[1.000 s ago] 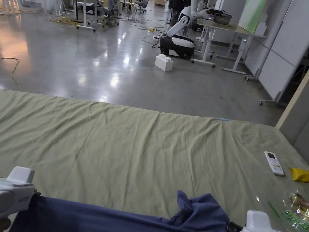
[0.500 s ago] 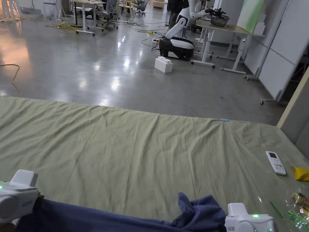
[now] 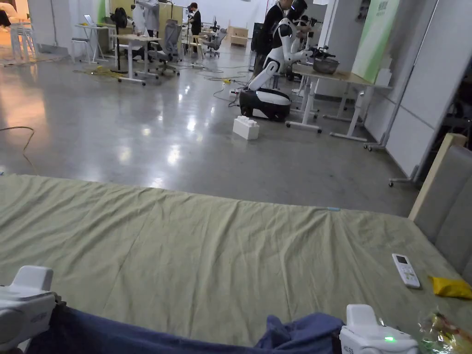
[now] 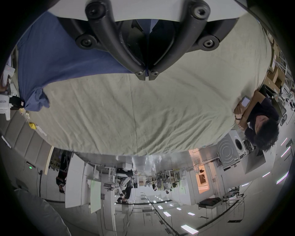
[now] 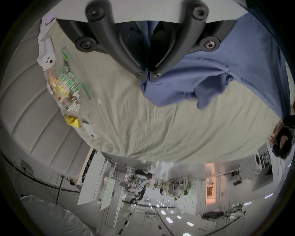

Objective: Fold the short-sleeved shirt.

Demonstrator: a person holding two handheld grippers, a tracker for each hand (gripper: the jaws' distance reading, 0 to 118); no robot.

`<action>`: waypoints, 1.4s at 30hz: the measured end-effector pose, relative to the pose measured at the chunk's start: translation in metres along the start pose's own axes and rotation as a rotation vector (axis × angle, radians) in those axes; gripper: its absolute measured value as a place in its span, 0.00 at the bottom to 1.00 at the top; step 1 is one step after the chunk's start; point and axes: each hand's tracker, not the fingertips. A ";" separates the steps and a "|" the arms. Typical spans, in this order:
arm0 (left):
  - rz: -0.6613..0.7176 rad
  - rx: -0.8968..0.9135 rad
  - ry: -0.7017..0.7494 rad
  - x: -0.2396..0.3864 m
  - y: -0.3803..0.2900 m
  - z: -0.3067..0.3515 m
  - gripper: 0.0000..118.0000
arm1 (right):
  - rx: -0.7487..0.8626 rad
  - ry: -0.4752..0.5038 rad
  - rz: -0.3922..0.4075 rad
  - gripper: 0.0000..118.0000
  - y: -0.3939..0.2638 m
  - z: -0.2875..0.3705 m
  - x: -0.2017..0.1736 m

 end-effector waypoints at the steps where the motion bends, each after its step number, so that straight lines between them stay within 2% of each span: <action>1: -0.004 0.018 -0.003 -0.001 0.005 0.009 0.02 | 0.023 -0.001 -0.007 0.04 0.008 0.014 0.001; 6: 0.018 0.115 -0.004 -0.008 0.027 0.063 0.02 | 0.178 -0.024 -0.010 0.04 0.040 0.080 0.007; 14: 0.051 0.271 0.015 -0.030 0.076 0.151 0.02 | 0.395 -0.044 -0.057 0.04 0.095 0.179 0.025; 17: 0.058 0.312 0.018 -0.037 0.096 0.176 0.02 | 0.457 -0.066 -0.049 0.04 0.117 0.208 0.030; 19: 0.059 0.345 0.023 -0.040 0.111 0.191 0.02 | 0.524 -0.082 -0.015 0.04 0.134 0.228 0.034; 20: 0.055 0.360 0.024 -0.042 0.120 0.199 0.02 | 0.509 -0.075 -0.037 0.04 0.140 0.234 0.035; 21: 0.056 0.377 0.025 -0.043 0.127 0.206 0.02 | 0.541 -0.092 -0.017 0.04 0.148 0.238 0.038; 31: 0.039 0.505 0.043 -0.040 0.217 0.254 0.02 | 0.677 -0.167 -0.039 0.04 0.237 0.293 0.055; 42: 0.047 0.564 0.063 -0.032 0.300 0.253 0.02 | 0.710 -0.230 -0.048 0.04 0.310 0.292 0.071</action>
